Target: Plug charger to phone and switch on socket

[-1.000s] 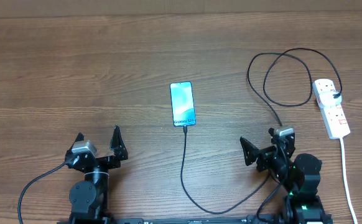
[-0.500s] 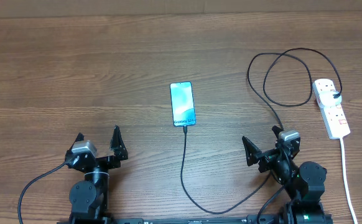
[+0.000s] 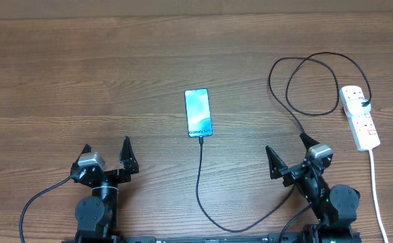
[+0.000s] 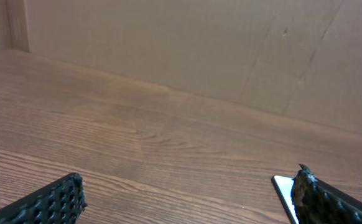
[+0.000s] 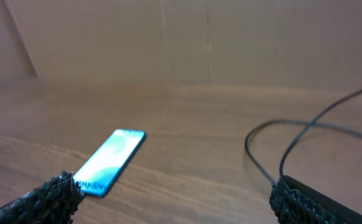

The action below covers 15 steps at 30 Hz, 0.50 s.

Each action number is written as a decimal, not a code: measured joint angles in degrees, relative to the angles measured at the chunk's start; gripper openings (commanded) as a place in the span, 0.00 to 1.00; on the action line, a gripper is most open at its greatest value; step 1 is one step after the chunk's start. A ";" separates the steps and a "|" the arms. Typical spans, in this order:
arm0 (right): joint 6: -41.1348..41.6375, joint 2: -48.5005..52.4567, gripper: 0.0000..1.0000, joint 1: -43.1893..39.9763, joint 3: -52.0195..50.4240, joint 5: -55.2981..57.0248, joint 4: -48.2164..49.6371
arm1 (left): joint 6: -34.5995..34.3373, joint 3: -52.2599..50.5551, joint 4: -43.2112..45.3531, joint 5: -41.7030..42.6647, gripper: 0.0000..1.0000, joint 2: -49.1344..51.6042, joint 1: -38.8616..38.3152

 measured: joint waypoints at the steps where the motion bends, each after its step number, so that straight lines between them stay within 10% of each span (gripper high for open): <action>1: 0.02 -1.07 1.00 0.00 0.00 0.02 0.00 | 0.00 0.00 0.00 0.02 1.00 0.00 0.00; 15: 0.15 -4.57 1.00 0.00 0.00 0.00 0.39 | 0.00 0.00 0.00 0.00 0.99 0.00 0.00</action>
